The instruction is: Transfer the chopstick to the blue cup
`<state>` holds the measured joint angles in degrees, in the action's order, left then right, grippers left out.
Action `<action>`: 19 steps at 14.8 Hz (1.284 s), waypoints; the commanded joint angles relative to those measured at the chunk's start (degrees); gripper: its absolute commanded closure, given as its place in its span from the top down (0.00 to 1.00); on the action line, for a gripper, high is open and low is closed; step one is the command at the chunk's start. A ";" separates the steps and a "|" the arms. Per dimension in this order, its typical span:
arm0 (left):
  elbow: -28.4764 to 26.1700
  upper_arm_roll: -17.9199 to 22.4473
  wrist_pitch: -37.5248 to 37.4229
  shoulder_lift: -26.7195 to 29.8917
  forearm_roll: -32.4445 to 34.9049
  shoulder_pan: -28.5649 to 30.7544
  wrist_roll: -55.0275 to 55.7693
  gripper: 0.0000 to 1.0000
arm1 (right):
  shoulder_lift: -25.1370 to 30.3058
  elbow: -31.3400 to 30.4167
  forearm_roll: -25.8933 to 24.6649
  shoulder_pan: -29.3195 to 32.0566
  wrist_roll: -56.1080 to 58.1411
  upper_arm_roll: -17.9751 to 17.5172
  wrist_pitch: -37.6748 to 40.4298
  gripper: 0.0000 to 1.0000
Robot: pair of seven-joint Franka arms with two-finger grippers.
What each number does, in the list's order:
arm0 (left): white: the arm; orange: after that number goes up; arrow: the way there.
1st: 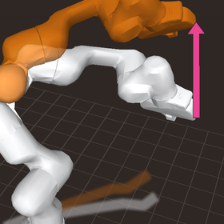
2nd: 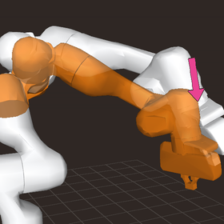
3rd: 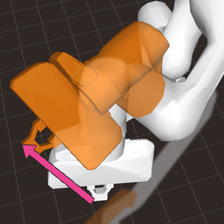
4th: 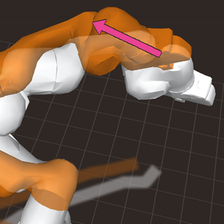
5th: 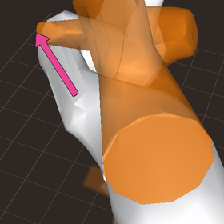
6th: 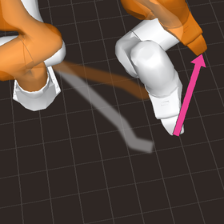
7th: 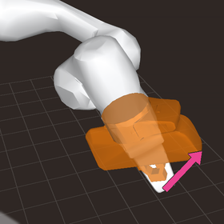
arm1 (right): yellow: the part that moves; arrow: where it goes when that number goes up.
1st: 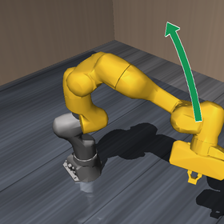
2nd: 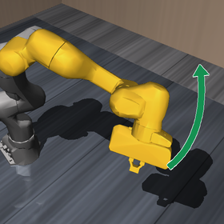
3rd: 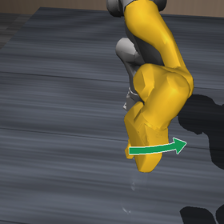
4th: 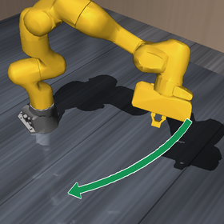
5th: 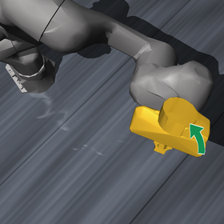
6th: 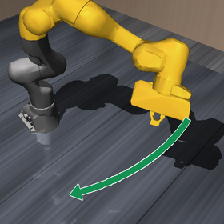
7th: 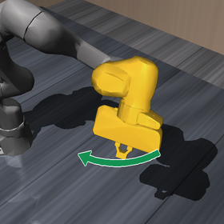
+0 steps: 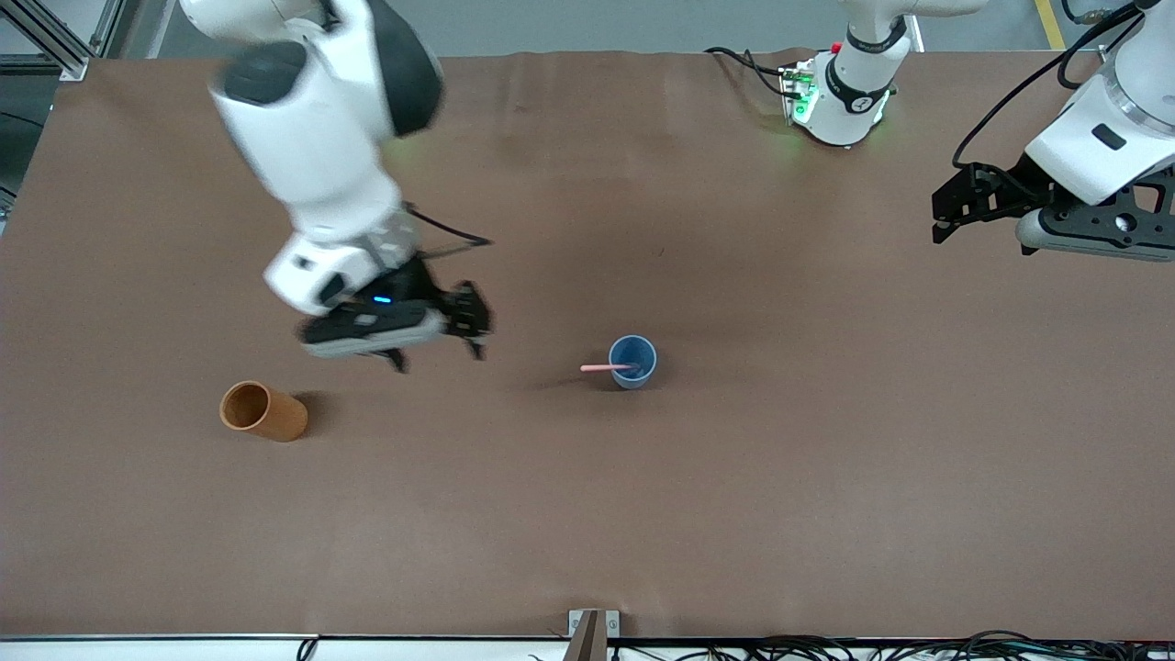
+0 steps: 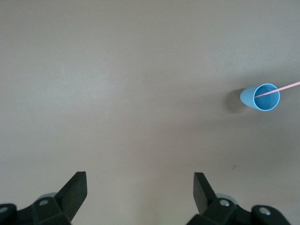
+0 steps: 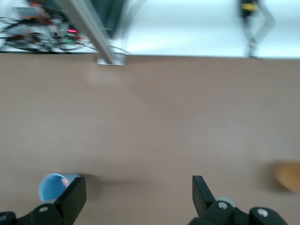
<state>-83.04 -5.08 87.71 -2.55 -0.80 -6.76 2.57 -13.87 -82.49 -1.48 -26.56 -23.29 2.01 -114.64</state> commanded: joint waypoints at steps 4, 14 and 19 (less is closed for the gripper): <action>1.39 -0.11 -0.96 -0.44 -0.96 0.43 -0.72 1.00 | 9.82 -2.94 -0.98 13.71 -0.17 -1.31 16.27 1.00; 1.39 0.07 -0.96 0.09 -0.70 0.52 -3.35 1.00 | 17.73 -6.80 -0.45 25.23 11.68 -1.31 26.22 1.00; 1.39 0.42 -0.96 -0.18 -0.88 0.52 -2.30 1.00 | 17.83 -6.81 -0.10 27.35 16.00 -1.31 26.49 1.00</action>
<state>-82.66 -4.72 87.71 -2.55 -0.80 -6.58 0.99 2.25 -87.31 -1.55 -0.26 -8.23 1.89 -87.85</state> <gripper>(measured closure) 0.000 0.000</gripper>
